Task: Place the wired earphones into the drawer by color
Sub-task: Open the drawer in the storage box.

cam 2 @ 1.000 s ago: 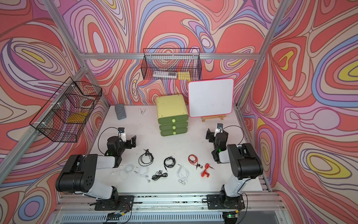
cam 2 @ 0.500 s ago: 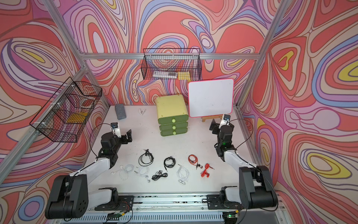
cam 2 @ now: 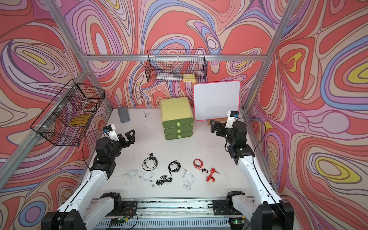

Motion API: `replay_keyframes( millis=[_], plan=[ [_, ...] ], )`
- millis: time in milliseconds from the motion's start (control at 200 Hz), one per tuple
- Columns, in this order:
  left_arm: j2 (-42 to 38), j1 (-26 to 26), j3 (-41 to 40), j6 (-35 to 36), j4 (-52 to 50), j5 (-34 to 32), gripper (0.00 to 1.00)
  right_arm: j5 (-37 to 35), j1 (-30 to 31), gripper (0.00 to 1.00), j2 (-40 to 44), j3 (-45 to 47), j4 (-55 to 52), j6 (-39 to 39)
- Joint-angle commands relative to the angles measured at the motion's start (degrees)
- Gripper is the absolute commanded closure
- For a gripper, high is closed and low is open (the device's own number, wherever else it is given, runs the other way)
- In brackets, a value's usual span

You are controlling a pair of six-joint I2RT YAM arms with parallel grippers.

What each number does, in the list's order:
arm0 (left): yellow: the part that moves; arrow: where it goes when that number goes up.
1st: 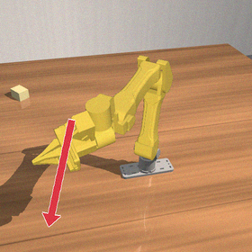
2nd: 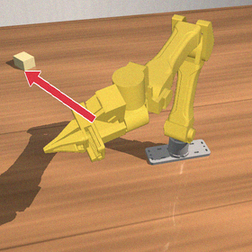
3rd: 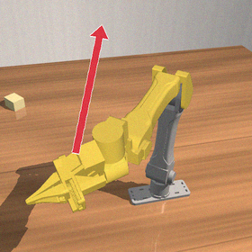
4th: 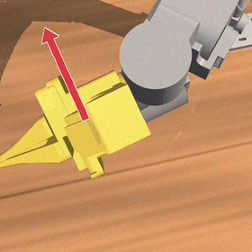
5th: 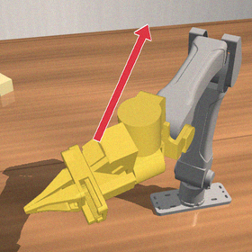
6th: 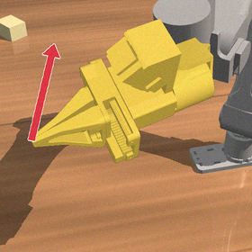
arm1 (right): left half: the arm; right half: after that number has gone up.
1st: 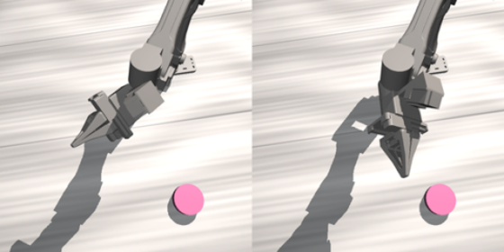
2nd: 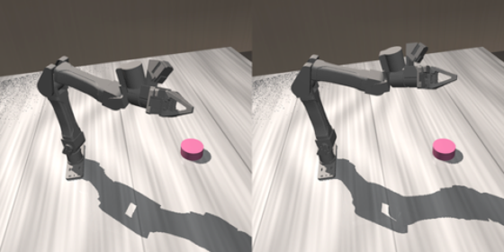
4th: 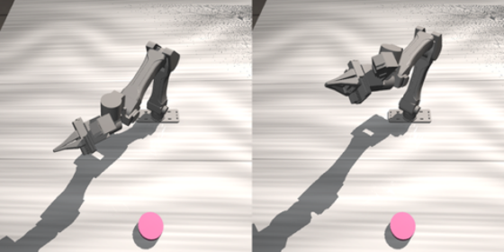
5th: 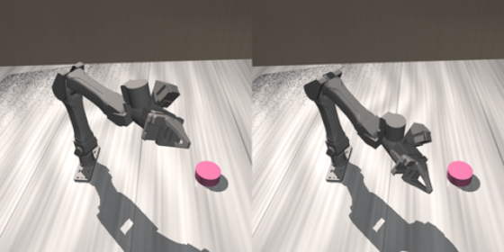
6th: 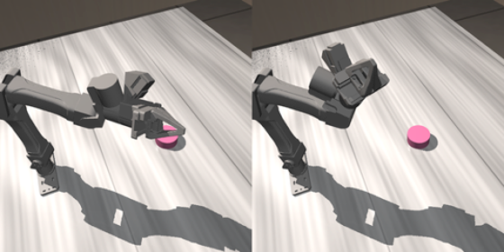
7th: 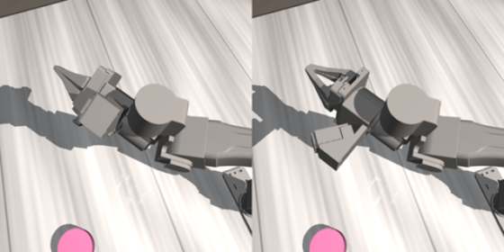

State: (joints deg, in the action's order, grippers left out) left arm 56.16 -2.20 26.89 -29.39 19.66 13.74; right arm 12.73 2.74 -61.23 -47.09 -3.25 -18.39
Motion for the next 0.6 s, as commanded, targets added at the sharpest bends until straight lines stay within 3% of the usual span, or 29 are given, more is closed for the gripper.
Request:
replay_keyframes(
  millis=[0,160,381,596],
  plan=[
    [4.17,-0.15,-1.72,-10.12,4.5,7.57,0.01,6.72,1.85,0.02,0.58,-2.01,-5.18,-3.97],
    [6.32,0.07,-0.7,-10.51,5.43,15.69,0.01,3.08,8.98,0.02,0.96,-3.15,-6.73,-5.31],
    [2.32,7.35,-4.39,-9.27,4.08,7.54,0.01,-5.37,19.74,0.05,-2.55,-6.85,-7.37,-7.83],
    [0.27,9.91,-6.58,-4.55,4.6,7.4,0.01,-10.81,27.48,0.11,-6.67,-8.15,-3.34,-10.98]
  ],
)
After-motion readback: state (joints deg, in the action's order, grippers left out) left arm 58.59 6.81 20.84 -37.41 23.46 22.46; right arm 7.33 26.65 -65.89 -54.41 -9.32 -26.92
